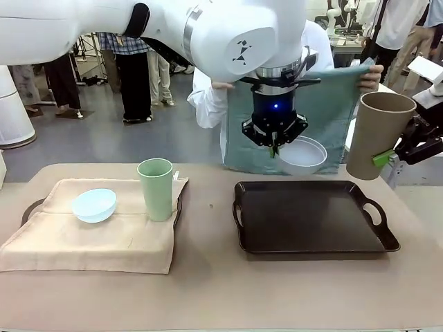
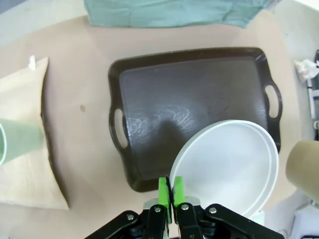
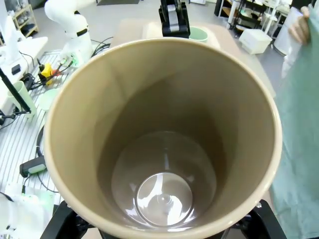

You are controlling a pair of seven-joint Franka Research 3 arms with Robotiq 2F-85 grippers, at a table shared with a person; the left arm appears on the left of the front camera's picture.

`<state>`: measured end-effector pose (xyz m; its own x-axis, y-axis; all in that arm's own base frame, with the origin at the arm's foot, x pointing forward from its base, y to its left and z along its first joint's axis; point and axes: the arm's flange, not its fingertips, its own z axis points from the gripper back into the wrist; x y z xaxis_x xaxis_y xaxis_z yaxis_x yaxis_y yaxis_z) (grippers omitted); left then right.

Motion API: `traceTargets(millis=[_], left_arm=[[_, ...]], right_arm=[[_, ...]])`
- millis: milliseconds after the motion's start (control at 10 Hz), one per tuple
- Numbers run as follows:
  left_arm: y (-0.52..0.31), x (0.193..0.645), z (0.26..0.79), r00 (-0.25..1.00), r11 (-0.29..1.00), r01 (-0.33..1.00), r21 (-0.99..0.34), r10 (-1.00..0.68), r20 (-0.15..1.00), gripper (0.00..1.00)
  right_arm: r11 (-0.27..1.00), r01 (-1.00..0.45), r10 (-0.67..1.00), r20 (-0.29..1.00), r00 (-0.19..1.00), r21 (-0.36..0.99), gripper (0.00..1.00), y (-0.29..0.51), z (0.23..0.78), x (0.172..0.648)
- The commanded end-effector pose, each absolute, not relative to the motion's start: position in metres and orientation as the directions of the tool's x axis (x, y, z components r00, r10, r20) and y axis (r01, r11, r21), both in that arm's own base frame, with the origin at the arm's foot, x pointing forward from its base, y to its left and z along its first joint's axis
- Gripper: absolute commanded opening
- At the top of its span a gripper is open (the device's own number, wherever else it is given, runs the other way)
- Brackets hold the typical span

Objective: Set up a tray with a mat and arrange the tableware.
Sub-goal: Pick up the Picnic Bowl and Reusable plastic cup from the Handle tray in front of the human's position and hold them in the air, then place the Picnic Bowl and Reusable plastic cup back onto the Handle tray in front of the human's position.

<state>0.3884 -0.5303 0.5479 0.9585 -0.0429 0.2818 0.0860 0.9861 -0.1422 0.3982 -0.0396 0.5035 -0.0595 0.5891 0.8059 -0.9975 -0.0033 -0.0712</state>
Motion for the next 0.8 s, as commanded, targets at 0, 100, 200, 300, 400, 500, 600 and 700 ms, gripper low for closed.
traceTargets(millis=[0,100,200,300,400,500,600,700], left_arm=[[-0.5301,0.3881,0.5494,0.959,0.985,0.097,-0.143,-0.054,0.279,0.0],[-0.5301,0.3881,0.5494,0.959,0.985,0.097,-0.143,-0.054,0.279,0.0],[-0.5301,0.3881,0.5494,0.959,0.985,0.097,-0.143,-0.054,0.279,0.0],[-0.5301,0.3881,0.5494,0.959,0.985,0.097,-0.143,-0.054,0.279,0.0],[-0.5301,0.3881,0.5494,0.959,0.985,0.097,-0.143,-0.054,0.279,0.0],[-0.5301,0.3881,0.5494,0.959,0.985,0.097,-0.143,-0.054,0.279,0.0],[-0.5301,0.3881,0.5494,0.959,0.985,0.097,-0.143,-0.054,0.279,0.0],[-0.5301,0.3881,0.5494,0.959,0.985,0.097,-0.143,-0.054,0.279,0.0]], right_arm=[[-0.009,-0.997,0.591,0.804,-0.071,-0.081,0.43,-0.0389,0.5067,0.3965],[-0.009,-0.997,0.591,0.804,-0.071,-0.081,0.43,-0.0389,0.5067,0.3965],[-0.009,-0.997,0.591,0.804,-0.071,-0.081,0.43,-0.0389,0.5067,0.3965],[-0.009,-0.997,0.591,0.804,-0.071,-0.081,0.43,-0.0389,0.5067,0.3965],[-0.009,-0.997,0.591,0.804,-0.071,-0.081,0.43,-0.0389,0.5067,0.3965],[-0.009,-0.997,0.591,0.804,-0.071,-0.081,0.43,-0.0389,0.5067,0.3965],[-0.009,-0.997,0.591,0.804,-0.071,-0.081,0.43,-0.0389,0.5067,0.3965],[-0.009,-0.997,0.591,0.804,-0.071,-0.081,0.43,-0.0389,0.5067,0.3965]])
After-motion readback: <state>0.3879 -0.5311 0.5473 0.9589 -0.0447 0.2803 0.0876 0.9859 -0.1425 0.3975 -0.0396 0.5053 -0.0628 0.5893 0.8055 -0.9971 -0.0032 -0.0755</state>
